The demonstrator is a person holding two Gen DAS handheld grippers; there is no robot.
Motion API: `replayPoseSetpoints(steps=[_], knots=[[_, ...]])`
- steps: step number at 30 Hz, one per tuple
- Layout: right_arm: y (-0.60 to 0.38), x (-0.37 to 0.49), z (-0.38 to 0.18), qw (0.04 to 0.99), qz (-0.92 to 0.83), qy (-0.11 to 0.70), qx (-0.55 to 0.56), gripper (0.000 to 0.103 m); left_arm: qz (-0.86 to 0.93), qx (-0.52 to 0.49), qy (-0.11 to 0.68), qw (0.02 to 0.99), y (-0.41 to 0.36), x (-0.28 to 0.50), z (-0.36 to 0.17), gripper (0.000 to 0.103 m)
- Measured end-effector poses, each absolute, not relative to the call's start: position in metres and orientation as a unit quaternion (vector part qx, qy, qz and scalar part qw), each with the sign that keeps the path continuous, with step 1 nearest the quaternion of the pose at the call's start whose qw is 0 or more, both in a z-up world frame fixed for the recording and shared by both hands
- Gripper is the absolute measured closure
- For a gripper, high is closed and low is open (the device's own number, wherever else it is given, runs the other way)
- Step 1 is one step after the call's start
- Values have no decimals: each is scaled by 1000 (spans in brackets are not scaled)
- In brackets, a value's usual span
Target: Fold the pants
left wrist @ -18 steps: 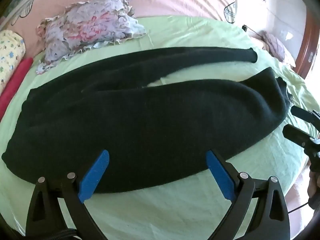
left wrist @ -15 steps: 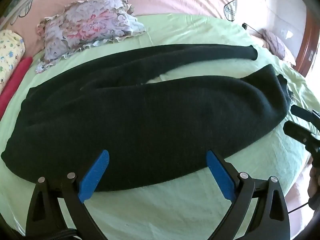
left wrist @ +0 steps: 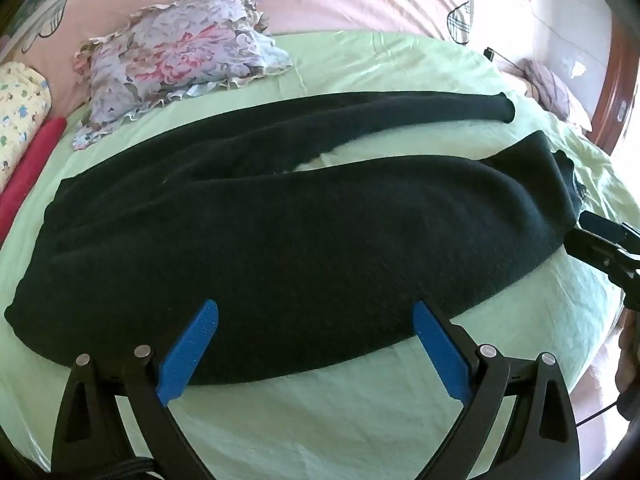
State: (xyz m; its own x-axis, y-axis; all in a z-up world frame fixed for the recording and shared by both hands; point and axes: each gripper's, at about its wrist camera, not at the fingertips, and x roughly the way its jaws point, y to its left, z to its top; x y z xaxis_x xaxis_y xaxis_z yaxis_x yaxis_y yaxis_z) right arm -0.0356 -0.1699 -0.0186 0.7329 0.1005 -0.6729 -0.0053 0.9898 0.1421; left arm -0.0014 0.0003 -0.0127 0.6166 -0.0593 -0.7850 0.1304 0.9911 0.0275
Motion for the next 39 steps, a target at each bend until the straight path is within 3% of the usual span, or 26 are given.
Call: replayPoseSetpoints(steps=[39], knots=[[-163,-14,-14,926,52,369,65,9,-58,22,432,900,10,5,-11,5]])
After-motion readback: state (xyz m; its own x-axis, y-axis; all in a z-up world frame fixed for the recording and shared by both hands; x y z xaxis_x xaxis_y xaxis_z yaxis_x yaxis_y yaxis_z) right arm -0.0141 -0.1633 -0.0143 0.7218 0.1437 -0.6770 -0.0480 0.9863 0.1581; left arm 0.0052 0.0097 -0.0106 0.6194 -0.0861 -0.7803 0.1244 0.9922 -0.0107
